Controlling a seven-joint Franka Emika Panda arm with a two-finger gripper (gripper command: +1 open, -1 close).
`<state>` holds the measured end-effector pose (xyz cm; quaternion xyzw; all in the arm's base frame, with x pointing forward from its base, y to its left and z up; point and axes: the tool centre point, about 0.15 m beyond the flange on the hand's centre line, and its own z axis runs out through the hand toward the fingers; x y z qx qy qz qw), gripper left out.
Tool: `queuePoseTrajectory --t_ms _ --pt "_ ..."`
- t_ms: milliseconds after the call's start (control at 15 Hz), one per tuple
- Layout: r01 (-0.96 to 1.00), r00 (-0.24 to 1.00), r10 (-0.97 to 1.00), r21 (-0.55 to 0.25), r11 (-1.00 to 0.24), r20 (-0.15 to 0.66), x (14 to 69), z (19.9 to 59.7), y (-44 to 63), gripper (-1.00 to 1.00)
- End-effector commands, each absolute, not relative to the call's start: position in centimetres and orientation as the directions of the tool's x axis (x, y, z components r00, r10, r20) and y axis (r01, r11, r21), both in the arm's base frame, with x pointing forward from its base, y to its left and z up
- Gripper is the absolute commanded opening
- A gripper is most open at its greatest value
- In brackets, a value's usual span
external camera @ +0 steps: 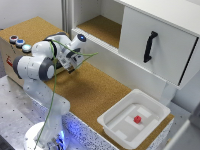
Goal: Pull the drawer
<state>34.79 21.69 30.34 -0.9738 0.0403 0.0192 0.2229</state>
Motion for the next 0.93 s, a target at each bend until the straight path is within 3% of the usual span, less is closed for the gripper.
queuePoseTrajectory --t_ms 0,533,600,867 --pt "-0.114 0.993 -0.106 -0.442 -0.889 -0.043 34.1 26.9 17.3 -1.00" --pt "-0.221 0.975 -0.216 -0.412 -0.884 -0.060 35.3 26.2 13.1 -1.00" --pt "-0.226 0.973 -0.223 -0.404 -0.886 -0.056 35.3 26.4 13.0 1.00" --pt "-0.245 0.967 -0.250 -0.390 -0.887 -0.037 35.0 27.6 12.2 1.00"
